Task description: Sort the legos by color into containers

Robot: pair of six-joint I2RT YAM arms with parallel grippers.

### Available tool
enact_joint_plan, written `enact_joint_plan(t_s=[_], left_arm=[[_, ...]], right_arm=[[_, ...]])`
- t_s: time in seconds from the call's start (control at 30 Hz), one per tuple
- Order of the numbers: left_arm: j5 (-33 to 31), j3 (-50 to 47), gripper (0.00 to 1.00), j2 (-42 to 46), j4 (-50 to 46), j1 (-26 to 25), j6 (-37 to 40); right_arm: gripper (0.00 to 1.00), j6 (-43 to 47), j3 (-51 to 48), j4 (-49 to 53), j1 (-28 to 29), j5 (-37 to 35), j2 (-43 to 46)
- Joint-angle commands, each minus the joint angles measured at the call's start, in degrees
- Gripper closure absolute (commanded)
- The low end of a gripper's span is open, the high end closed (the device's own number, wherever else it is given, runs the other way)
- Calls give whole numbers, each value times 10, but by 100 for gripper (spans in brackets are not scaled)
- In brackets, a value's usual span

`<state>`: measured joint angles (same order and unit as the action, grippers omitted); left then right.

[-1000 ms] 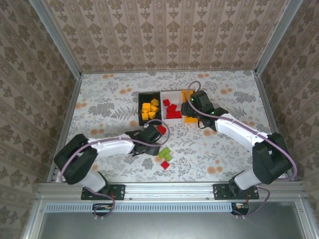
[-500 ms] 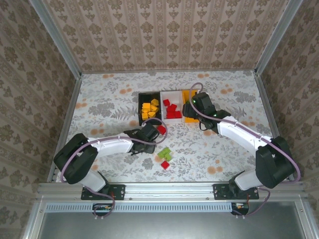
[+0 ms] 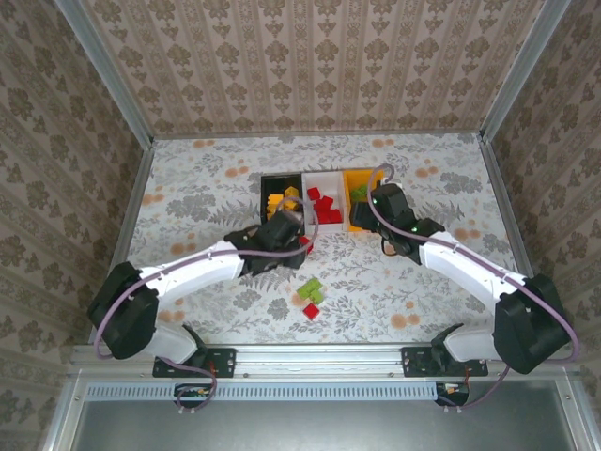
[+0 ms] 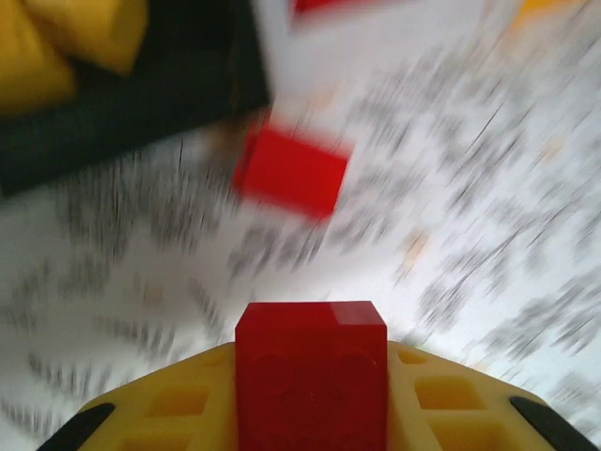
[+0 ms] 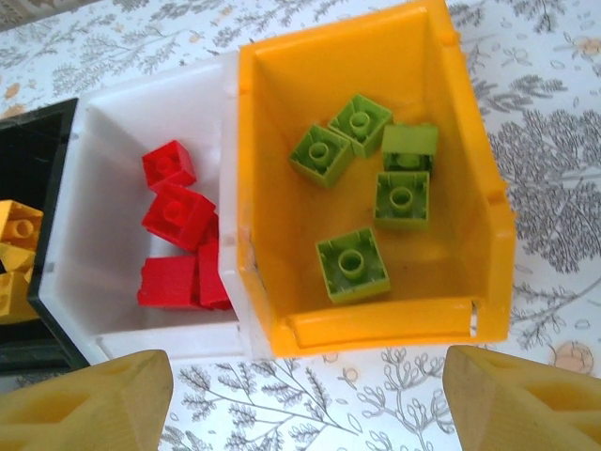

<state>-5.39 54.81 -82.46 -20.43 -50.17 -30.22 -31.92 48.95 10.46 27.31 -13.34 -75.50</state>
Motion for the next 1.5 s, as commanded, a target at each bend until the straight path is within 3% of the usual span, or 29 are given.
enact_joint_plan(t_s=[0.0, 0.27, 0.47, 0.5, 0.6, 0.7, 0.83, 1.0, 1.3, 1.47], left_arm=[[8, 75, 68, -46, 16, 22, 35], [48, 265, 68, -225, 15, 80, 60], [65, 338, 66, -303, 15, 90, 59], [65, 346, 63, -310, 16, 91, 57], [66, 355, 40, -318, 15, 96, 49], [72, 347, 24, -302, 21, 98, 40], [85, 297, 16, -236, 52, 96, 22], [66, 166, 0, -90, 90, 81, 8], [-36, -152, 0, 195, 92, 70, -70], [-48, -256, 0, 313, 70, 72, -108]], right_arm=[[23, -24, -24, -2, 1, 3, 18], [23, -23, -38, 14, 2, -4, 27], [23, -20, -43, 13, 3, -1, 29], [22, -19, -43, 12, 3, 3, 29], [22, -12, -45, 11, 7, 9, 32], [22, -1, -45, 12, 14, 23, 35], [21, 14, -51, 2, 38, 40, 42], [20, 29, -52, -35, 121, 44, 25], [19, 6, 10, -104, 211, 17, -144], [16, -13, 68, -105, 221, -23, -244]])
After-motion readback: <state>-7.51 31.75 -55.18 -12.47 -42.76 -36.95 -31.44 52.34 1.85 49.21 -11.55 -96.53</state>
